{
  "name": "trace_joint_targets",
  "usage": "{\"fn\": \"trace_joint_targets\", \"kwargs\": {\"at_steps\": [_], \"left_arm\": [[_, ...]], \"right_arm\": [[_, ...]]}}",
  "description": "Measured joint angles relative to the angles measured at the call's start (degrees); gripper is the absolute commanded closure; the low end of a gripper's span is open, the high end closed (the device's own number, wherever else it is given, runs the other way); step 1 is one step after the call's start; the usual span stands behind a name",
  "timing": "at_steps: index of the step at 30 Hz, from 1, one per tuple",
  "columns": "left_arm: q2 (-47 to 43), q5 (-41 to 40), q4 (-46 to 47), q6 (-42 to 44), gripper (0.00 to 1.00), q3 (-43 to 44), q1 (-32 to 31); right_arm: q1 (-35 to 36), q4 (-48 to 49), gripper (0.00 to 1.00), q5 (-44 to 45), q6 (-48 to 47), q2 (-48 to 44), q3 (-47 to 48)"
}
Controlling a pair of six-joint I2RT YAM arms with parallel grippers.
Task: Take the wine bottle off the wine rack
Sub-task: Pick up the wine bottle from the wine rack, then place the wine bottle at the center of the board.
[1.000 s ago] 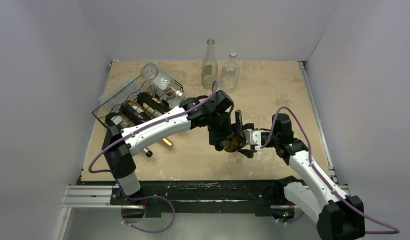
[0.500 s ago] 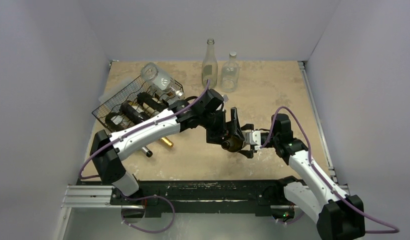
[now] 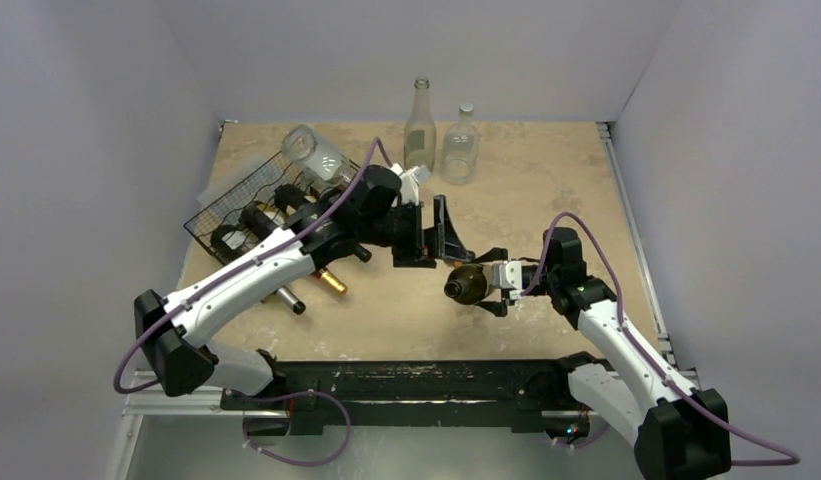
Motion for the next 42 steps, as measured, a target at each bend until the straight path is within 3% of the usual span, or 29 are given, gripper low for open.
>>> {"fn": "trace_joint_targets", "kwargs": {"at_steps": [2,14,22,27,31,42], "left_arm": [[-2.56,0.00,0.85,2.05,0.00,-1.07,1.57],[-29.55,-1.33,15.56,17.49,0.00,-19.96,11.30],[-37.66,5.07,27.71,37.27,0.00,-34.23,9.49],[-37.68,3.02,33.14,53.16,0.00,-40.59,-1.36],[-33.20,0.70,39.15,60.54,0.00,-42.16,-4.33],[-21.38,-1.79,61.31,63.98,0.16,-43.85,-7.02]], "right_arm": [[0.00,0.00,0.90,-0.02,0.04,0.00,0.00],[0.00,0.00,0.90,-0.07,1.44,0.00,0.00],[0.00,0.02,0.90,-0.07,2.56,0.11,0.00],[0.00,0.04,0.90,-0.17,2.97,1.07,0.00],[0.00,0.04,0.90,-0.15,3.10,1.27,0.00],[0.00,0.07,0.89,-0.17,3.30,1.88,0.00]]}}
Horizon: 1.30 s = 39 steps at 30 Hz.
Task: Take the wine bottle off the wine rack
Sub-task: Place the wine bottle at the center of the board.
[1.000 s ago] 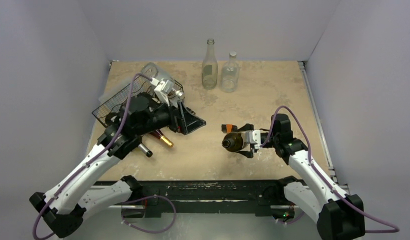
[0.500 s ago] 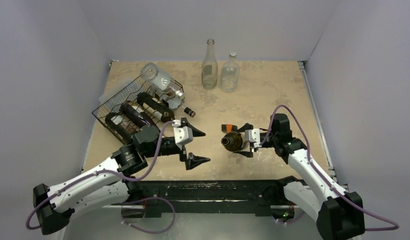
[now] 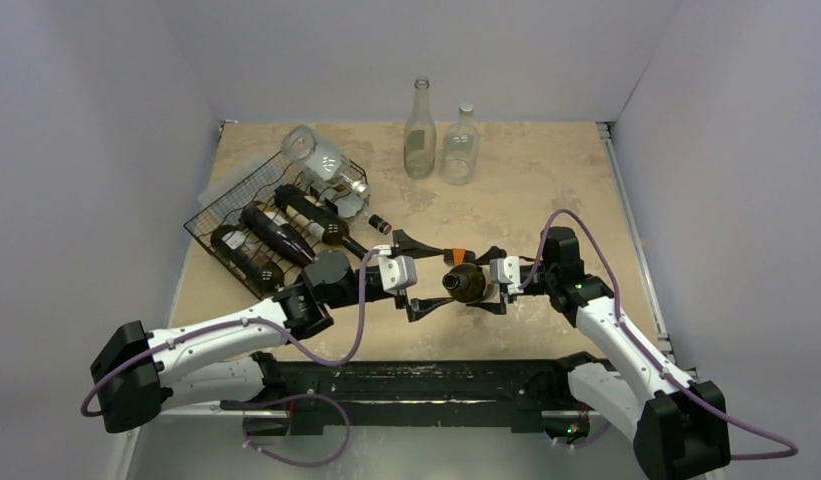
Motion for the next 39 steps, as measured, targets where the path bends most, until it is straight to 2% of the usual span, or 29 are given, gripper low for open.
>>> {"fn": "trace_joint_targets", "kwargs": {"at_steps": [12,25,34,37,39], "left_arm": [[2.69,0.94,11.13,-4.44,0.31,-1.07,-3.15],[6.27,0.83,14.05,-6.56,0.43,-1.05,-4.68],[8.81,-0.11,16.72,-6.84,0.75,-0.02,-4.76],[9.20,-0.28,16.94,-6.86,0.98,0.15,-4.74],[9.35,-0.46,16.98,-6.88,1.00,0.24,-4.74]], "right_arm": [[0.00,0.00,0.89,-0.02,0.09,0.02,0.00],[0.00,0.00,0.89,-0.07,0.11,0.02,0.00],[0.26,-0.07,0.88,-0.33,0.26,0.02,0.00],[0.26,-0.74,0.86,-0.35,0.76,0.02,0.00],[0.26,-0.96,0.79,-0.35,0.85,0.02,0.00]]}}
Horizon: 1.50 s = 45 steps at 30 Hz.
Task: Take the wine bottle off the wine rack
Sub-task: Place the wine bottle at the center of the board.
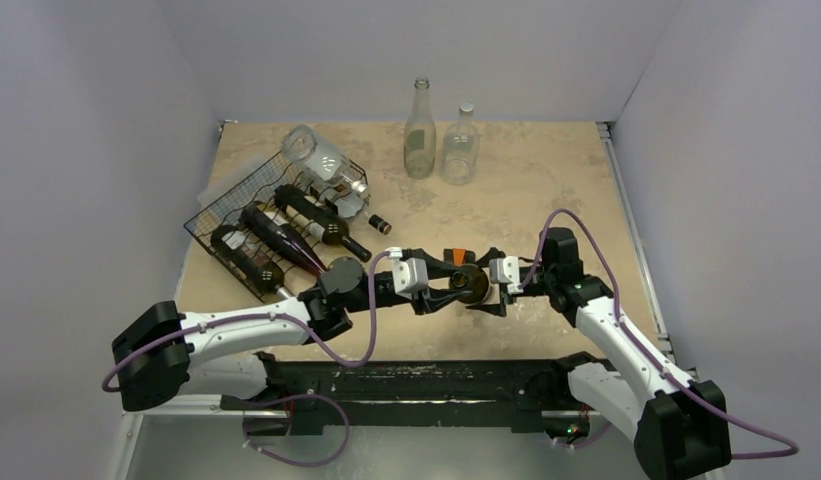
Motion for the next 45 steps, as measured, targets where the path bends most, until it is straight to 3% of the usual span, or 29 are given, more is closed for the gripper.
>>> {"fn": "trace_joint_targets", "kwargs": {"at_steps": [3,5,7,12,24,35,38,45], "left_arm": [[0.04,-0.63,0.11,-0.02,1.00,0.02,-0.07],[0.04,-1.31,0.20,-0.02,1.00,0.02,-0.11],[0.04,-2.12,0.24,-0.02,1.00,0.02,-0.24],[0.44,-4.42,0.17,0.00,1.00,0.50,-0.68],[3.21,-11.06,-4.22,-0.44,1.00,1.40,-0.44],[3.34,-14.69,-9.77,-0.63,1.00,3.87,-0.44],[3.89,-15.37,-10.05,-1.64,0.91,4.37,-0.33],[4.35,-16.41,-9.99,-5.20,0.59,4.61,0.39]], "right_arm": [[0.00,-0.09,0.61,0.00,0.33,0.00,0.00],[-0.02,-0.09,0.42,0.00,0.52,0.00,0.00],[-0.02,-0.09,0.29,0.00,0.81,0.00,0.00],[-0.04,0.00,0.14,-0.02,1.11,0.00,0.00],[-0.07,1.66,0.02,-1.18,0.79,-0.09,0.00],[-3.37,-2.80,0.01,-1.49,-0.07,-1.86,4.00],[-5.38,-4.66,0.01,-1.60,-0.31,-2.89,5.22],[-9.97,-8.63,0.01,-2.86,-1.01,-4.57,7.45]]}}
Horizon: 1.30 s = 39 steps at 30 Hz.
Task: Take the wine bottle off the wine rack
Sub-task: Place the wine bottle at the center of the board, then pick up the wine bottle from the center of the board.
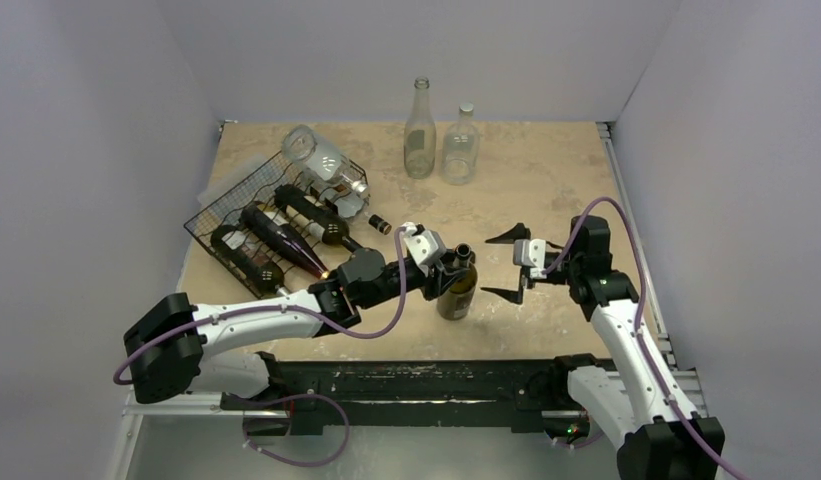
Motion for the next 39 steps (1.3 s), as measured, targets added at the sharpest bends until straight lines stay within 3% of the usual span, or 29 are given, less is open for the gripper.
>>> {"fn": "trace_joint_targets", "kwargs": {"at_steps": [8,11,15,23,30,39], "left_arm": [[-0.22,-0.31,-1.05,-4.24,0.24,0.00,0.52],[-1.62,-0.70,-3.10,-6.05,0.17,-0.02,1.11],[-5.90,-0.50,-7.39,-8.09,0.12,0.00,1.62],[-18.93,1.40,-22.29,-10.16,0.05,0.57,3.02],[-30.42,1.29,-38.69,-13.46,0.00,4.22,12.00],[-40.30,-2.95,-56.06,-19.50,0.00,5.70,14.27]], "right_arm": [[-0.98,-2.71,0.01,-0.11,1.11,-0.09,1.88],[-1.03,-3.45,0.01,-0.11,2.47,-0.09,3.10],[-1.03,-6.56,0.01,-0.07,3.10,-0.15,5.97],[-1.03,-23.06,0.01,0.81,0.31,2.36,18.67],[-1.03,-32.59,0.01,0.20,1.79,4.46,22.80],[-0.90,-27.15,0.01,4.87,14.93,0.63,23.08]]}}
